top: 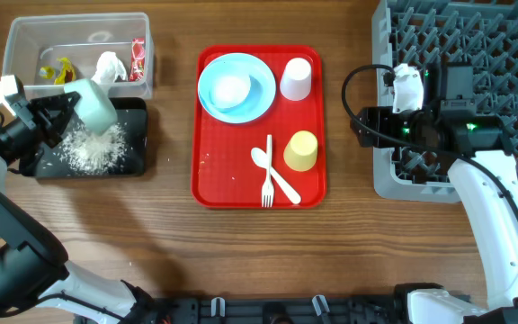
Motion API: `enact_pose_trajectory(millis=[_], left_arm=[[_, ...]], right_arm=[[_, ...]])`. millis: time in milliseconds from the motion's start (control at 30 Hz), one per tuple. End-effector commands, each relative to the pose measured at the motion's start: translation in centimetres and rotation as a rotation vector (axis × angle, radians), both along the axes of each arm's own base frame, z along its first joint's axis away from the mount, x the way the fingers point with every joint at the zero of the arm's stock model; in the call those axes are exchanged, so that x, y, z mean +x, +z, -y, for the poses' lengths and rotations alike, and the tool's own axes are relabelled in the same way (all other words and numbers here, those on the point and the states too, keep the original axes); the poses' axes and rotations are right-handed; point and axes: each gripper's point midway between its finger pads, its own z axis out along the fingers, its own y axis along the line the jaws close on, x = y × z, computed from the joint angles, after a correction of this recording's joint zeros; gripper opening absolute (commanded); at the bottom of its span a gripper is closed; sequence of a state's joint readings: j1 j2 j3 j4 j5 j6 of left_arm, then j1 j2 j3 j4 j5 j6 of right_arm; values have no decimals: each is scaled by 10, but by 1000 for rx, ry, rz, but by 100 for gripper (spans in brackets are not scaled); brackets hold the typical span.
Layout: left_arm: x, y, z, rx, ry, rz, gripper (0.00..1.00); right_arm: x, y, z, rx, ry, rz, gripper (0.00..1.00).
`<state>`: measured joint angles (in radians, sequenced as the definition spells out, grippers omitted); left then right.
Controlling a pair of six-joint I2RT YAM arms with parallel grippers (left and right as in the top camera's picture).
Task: Sort waste into correct bins and load items into the dishwasher rack
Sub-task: 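Tip the green bowl over the black tray to pour out rice, then return the empty green bowl to the red tray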
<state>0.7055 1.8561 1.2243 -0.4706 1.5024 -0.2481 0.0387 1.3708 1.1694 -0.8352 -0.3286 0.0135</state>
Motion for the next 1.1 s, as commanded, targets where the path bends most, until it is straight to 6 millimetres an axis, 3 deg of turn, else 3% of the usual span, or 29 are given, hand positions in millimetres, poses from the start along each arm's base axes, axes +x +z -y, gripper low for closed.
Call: enact_pose_trajectory(millis=[0,1067], left_arm=[[-4,11,-1,-61,-24,31,4],[-5,11,-8,-27,-6,64,4]], right_arm=[[0,3,1,-16,4,4,77],[-5,-1,1,-6,-15,-32,77]])
